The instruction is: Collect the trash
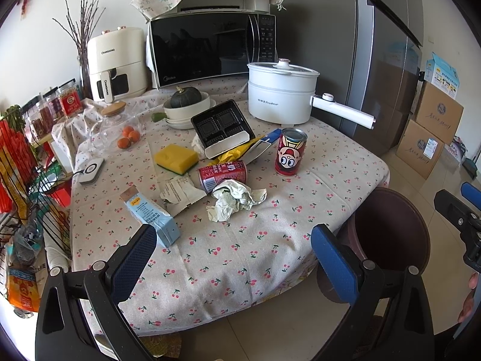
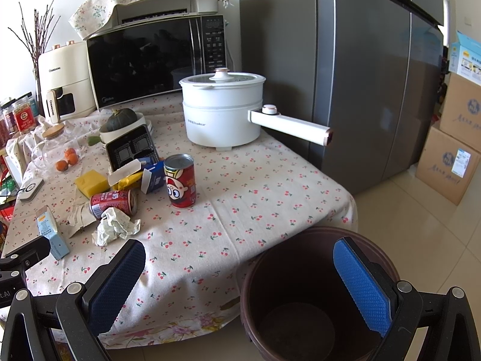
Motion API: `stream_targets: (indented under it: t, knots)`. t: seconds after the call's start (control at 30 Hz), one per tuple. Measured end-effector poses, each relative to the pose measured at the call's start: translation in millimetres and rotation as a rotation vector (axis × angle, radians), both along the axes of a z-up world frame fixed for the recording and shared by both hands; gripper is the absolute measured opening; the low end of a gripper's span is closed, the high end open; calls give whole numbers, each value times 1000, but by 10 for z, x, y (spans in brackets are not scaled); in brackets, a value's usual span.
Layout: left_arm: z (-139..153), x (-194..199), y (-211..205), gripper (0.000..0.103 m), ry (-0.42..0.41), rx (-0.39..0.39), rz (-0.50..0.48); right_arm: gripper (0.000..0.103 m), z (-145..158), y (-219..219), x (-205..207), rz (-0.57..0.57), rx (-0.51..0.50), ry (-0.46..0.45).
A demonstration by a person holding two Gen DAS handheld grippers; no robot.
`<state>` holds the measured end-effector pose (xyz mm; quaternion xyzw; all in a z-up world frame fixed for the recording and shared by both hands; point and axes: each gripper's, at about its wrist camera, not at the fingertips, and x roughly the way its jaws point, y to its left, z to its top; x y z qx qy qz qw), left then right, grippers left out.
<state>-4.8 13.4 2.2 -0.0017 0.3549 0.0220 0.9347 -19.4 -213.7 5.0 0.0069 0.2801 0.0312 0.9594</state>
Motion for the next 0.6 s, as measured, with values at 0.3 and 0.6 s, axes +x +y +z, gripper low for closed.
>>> stream_targets:
  t: [0.3,0.6]
  knots:
    - [-1,2,-4,103,1,0,0,103,-23,-16,8,-7,0,3]
    - [-8,5,-11,103,4,-1,-1,103,-34,5,2,-12,-10,7]
